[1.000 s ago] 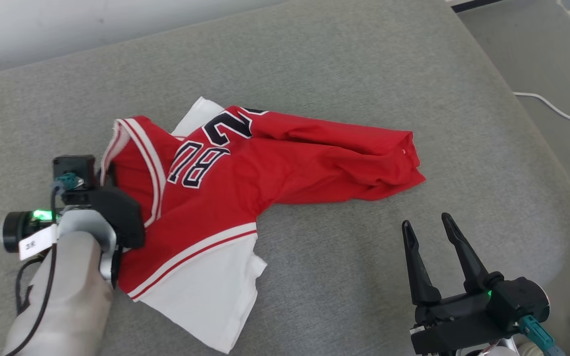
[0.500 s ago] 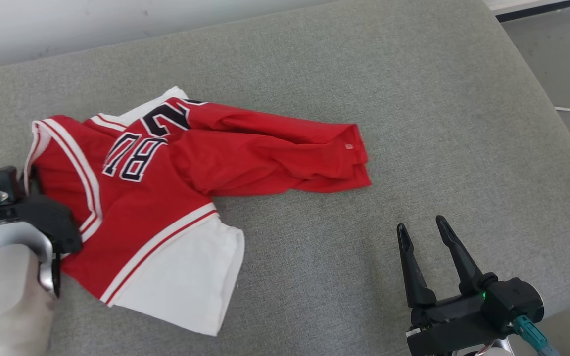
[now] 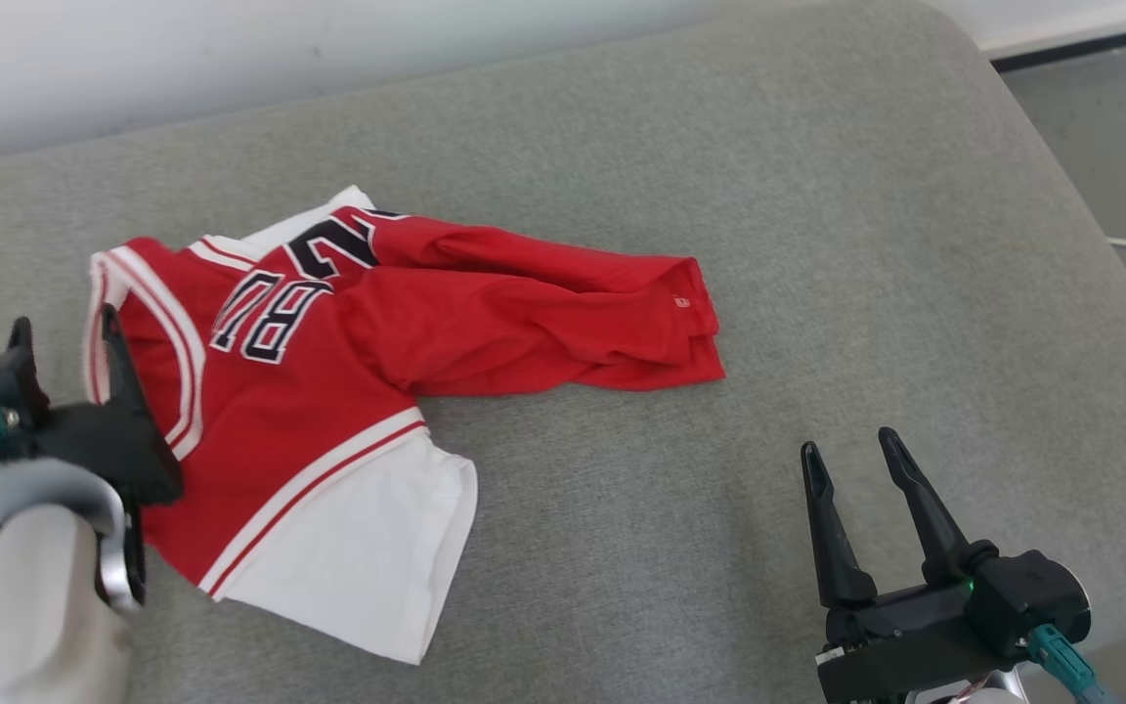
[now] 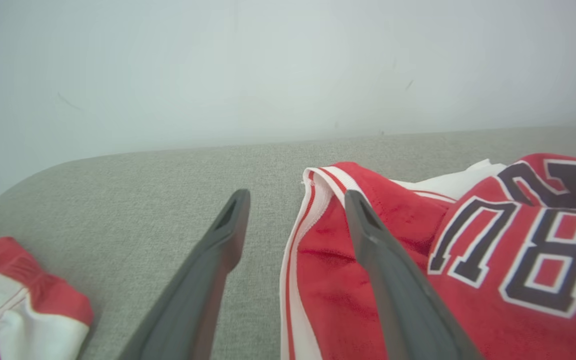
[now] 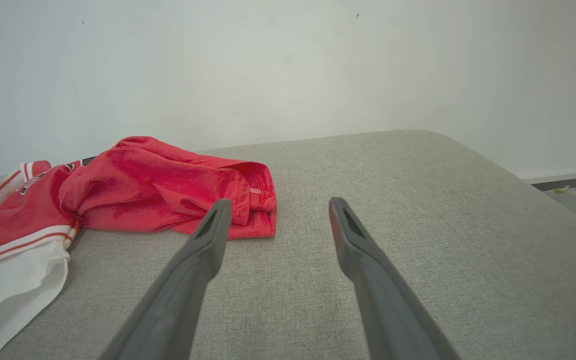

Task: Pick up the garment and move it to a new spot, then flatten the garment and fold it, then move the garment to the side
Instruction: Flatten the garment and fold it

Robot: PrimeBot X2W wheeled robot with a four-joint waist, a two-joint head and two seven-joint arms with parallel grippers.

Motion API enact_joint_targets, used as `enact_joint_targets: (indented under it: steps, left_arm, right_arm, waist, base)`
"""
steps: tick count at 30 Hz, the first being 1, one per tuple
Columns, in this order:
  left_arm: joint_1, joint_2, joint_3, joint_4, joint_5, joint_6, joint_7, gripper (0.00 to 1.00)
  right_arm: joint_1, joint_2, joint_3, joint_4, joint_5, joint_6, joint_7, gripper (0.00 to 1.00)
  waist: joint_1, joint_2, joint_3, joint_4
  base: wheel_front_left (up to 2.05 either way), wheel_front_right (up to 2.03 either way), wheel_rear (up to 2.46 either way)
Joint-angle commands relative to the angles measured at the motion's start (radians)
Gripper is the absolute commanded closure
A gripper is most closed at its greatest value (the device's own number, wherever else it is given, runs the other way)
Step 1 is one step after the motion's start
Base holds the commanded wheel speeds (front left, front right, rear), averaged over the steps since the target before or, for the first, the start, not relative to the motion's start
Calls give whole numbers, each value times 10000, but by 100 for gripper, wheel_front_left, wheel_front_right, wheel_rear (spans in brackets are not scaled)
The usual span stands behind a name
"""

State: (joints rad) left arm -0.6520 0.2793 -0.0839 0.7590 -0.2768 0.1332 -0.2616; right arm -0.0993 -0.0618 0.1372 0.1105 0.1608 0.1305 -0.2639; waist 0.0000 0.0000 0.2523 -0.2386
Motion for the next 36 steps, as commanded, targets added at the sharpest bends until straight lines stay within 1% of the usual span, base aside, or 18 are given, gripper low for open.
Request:
enact_joint_targets:
  steps: [1, 2, 3, 6, 8, 10, 14, 17, 21, 25, 30, 36]
  left_arm:
    - [557, -84, 117, -581, 1, -11, -41, 0]
    - [557, -84, 117, -581, 1, -11, -41, 0]
    - [899, -167, 261, -1033, -51, -40, -31, 0]
    - [1956, -454, 620, -2628, 18, -89, -24, 0]
    - [2731, -685, 833, -3639, 87, -212, -25, 0]
    - [3517, -1011, 1186, -4659, 65, -294, -23, 0]
    - [4905, -1618, 1596, -6302, 247, -700, -24, 0]
    - [5840, -1944, 1811, -7102, 395, -1021, -24, 0]
    - [6817, -2167, 1804, -7687, 668, -1363, -24, 0]
    - [7537, -2253, 1615, -7790, 948, -1603, -25, 0]
    - [7965, -2280, 1508, -7764, 1141, -1662, -25, 0]
    - [7993, -2290, 1497, -7609, 1194, -1721, -25, 0]
  right_arm:
    - [115, -10, -3, -13, -25, 6, -5, 0]
    - [115, -10, -3, -13, -25, 6, -5, 0]
    - [137, -9, 11, 5, -15, 6, -5, 0]
    - [207, -20, 2, 58, 10, 6, -5, 0]
    - [247, -17, -53, 111, 13, 6, -5, 0]
    - [336, -14, -143, 170, 17, 6, -4, 0]
    - [482, -56, -308, 267, 48, 6, -4, 0]
    - [651, -109, -373, 389, 40, 6, -4, 0]
    - [859, -274, -419, 613, 10, 6, -5, 0]
    - [1100, -456, -382, 858, 30, 6, -4, 0]
    - [1229, -563, -417, 1051, 17, 6, -5, 0]
    - [1123, -586, -348, 1255, 22, 6, -4, 0]
  waist:
    - [0, 0, -262, 292]
    - [0, 0, -262, 292]
    - [0, 0, -345, 364]
    - [0, 0, -587, 600]
    - [0, 0, -769, 732]
    - [0, 0, -950, 879]
    - [0, 0, -1300, 1184]
    - [0, 0, -1571, 1400]
    - [0, 0, -1955, 1739]
    - [0, 0, -2318, 2102]
    - [0, 0, -2599, 2406]
    - [0, 0, -2721, 2521]
  base:
    - [0, 0, 0]
    - [0, 0, 0]
    - [0, 0, 0]
    - [0, 0, 0]
    - [0, 0, 0]
    - [0, 0, 0]
    - [0, 0, 0]
    - [0, 0, 0]
    - [0, 0, 0]
    - [0, 0, 0]
    - [0, 0, 0]
    - [0, 0, 0]
